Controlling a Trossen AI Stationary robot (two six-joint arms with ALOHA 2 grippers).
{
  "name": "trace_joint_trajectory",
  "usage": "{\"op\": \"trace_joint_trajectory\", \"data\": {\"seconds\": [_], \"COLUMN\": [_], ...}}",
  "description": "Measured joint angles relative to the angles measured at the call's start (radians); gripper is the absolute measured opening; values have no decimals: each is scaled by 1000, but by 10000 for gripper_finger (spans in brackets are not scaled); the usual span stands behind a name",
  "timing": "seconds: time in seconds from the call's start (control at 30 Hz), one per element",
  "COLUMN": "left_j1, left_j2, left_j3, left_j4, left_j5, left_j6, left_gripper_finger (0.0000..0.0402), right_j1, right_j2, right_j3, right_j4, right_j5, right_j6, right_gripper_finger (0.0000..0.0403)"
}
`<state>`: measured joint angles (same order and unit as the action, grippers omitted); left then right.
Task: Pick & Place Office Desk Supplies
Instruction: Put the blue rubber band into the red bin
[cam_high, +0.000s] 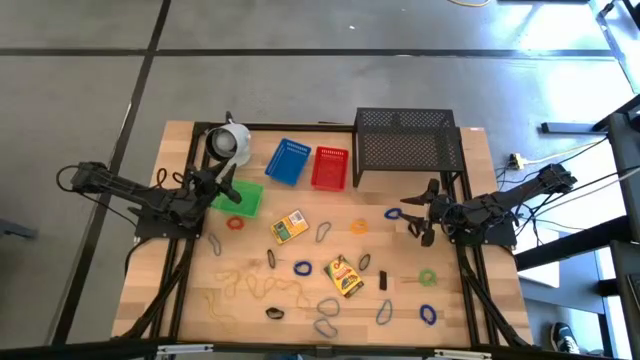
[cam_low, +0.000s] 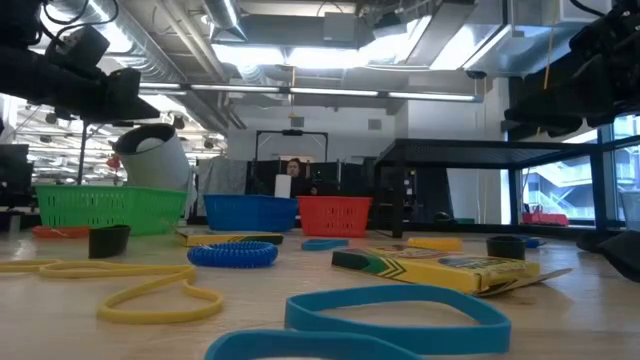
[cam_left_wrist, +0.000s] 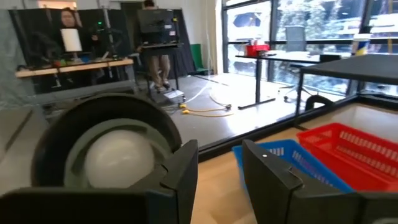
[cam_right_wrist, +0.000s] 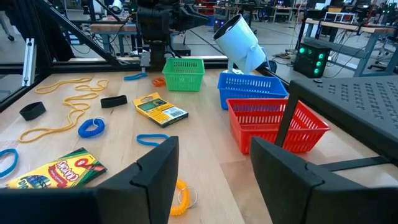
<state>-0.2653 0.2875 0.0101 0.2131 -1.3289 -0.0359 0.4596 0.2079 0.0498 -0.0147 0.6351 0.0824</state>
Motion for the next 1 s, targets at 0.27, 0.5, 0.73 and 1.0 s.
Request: {"op": "trace_joint_trajectory", "data": {"seconds": [0.27, 0.5, 0.73, 1.0], "left_j1": [0, 0, 0, 0], "left_j2": [0, 0, 0, 2], "left_j3": [0, 0, 0, 19], "left_j4": [0, 79, 307, 355], "left_j5": [187, 448, 503, 615], "left_j6": [89, 83, 137, 172], "left_gripper_finger": [118, 119, 120, 136], "right_j1": [0, 0, 0, 0], "right_j2": [0, 0, 0, 0], "right_j3": [0, 0, 0, 0], "right_j4": [2, 47, 110, 275], "right_j5": [0, -142, -236, -89], "right_j6": [-12, -13, -49, -141], "right_gripper_finger": [201, 201, 201, 201]}}
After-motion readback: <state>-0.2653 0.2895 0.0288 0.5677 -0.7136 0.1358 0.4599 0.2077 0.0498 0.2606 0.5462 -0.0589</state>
